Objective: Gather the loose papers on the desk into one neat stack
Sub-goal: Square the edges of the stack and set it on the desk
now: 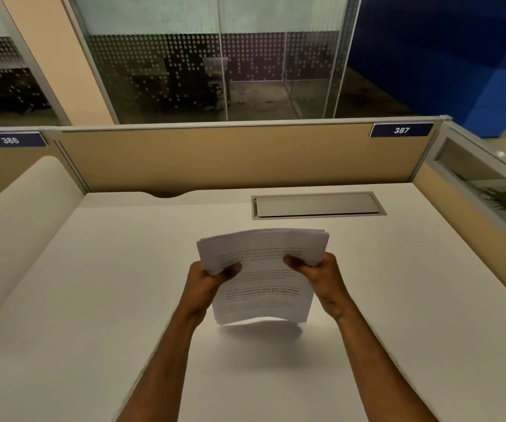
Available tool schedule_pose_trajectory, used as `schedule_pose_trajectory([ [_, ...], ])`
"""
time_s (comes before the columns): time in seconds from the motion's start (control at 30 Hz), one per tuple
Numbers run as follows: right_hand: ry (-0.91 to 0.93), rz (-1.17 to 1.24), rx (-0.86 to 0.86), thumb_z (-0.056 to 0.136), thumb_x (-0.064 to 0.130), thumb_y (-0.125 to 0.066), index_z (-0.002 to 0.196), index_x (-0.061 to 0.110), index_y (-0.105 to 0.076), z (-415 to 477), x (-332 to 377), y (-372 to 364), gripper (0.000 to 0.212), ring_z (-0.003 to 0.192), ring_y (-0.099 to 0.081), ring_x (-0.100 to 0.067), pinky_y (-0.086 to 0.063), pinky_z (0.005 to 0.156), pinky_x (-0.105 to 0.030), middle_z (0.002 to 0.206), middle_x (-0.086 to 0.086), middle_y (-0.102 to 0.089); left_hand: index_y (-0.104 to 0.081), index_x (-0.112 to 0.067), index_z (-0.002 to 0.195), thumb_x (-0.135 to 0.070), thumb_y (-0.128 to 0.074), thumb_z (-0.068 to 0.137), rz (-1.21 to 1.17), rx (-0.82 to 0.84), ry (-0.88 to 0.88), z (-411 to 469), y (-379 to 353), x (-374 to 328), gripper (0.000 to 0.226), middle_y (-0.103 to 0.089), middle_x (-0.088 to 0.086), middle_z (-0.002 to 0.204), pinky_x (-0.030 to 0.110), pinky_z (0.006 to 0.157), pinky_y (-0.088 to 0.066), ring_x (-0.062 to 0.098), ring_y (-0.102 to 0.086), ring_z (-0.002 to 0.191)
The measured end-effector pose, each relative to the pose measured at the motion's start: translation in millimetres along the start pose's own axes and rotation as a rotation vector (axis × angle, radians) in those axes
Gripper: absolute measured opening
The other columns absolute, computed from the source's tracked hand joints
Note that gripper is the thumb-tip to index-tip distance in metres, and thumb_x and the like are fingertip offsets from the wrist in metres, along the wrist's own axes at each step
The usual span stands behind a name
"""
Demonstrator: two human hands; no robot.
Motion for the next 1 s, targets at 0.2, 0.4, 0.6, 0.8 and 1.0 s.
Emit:
schedule_pose_trajectory([
  [0.2,0.027,0.011,0.050,0.066,0.055,-0.080,0.097,0.030,-0.075,-3.7,5.6,4.9,0.041,0.088,-0.073,-0.025,-0.060,0.070,-0.031,0.094,-0.001,-0.077,-0.076,-0.018,0.106,-0.031,-0.086,0.062,0.006,0.013,0.013,-8.0,-4.1,5.5,0.047,-0.078,0.009,0.105,0.043,0.078,-0.062,0.033,-0.073,0.097],
  [0.4,0.148,-0.005,-0.087,0.065,0.089,-0.047,0.085,0.010,-0.070,3.8,26.7,3.5,0.085,0.064,-0.062,-0.017,-0.049,0.058,-0.026,0.073,-0.014,-0.065,-0.076,-0.009,0.099,-0.065,-0.071,0.066,0.009,-0.045,-0.171,-1.1,-3.0,-28.9,0.065,-0.076,0.002,0.087,0.022,0.062,-0.053,0.014,-0.070,0.078],
  [0.6,0.127,-0.059,-0.199,0.085,0.049,-0.051,0.067,0.014,-0.060,6.2,25.7,1.2,0.041,0.051,-0.060,-0.008,-0.045,0.051,-0.024,0.053,0.009,-0.060,-0.059,-0.029,0.049,-0.046,-0.053,0.086,0.061,-0.176,-0.143,4.0,-8.5,-36.4,0.041,-0.056,-0.010,0.050,0.024,0.057,-0.041,0.004,-0.055,0.053],
  [0.8,0.149,-0.036,-0.029,0.074,0.066,-0.065,0.082,0.017,-0.069,5.8,22.9,2.4,0.050,0.067,-0.068,-0.010,-0.053,0.055,-0.020,0.071,0.009,-0.070,-0.075,-0.010,0.094,-0.048,-0.066,0.078,0.009,-0.070,-0.121,-2.4,-4.3,-23.1,0.042,-0.074,-0.009,0.081,0.021,0.062,-0.053,0.008,-0.069,0.075],
  [1.0,-0.027,-0.092,0.170,0.073,0.031,-0.079,0.097,0.039,-0.075,7.5,-9.3,5.1,0.025,0.094,-0.073,-0.026,-0.062,0.081,-0.040,0.098,0.002,-0.078,-0.078,-0.033,0.102,-0.019,-0.075,0.075,-0.028,0.007,0.006,-9.7,-9.2,9.6,0.030,-0.078,0.006,0.103,0.045,0.076,-0.062,0.031,-0.073,0.095],
])
Point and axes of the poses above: each hand's wrist, its own z-axis towards the middle knuckle, its own y-axis out of the back of the hand, x = y × z, the point moved 5 cm from there along z, towards the middle knuckle
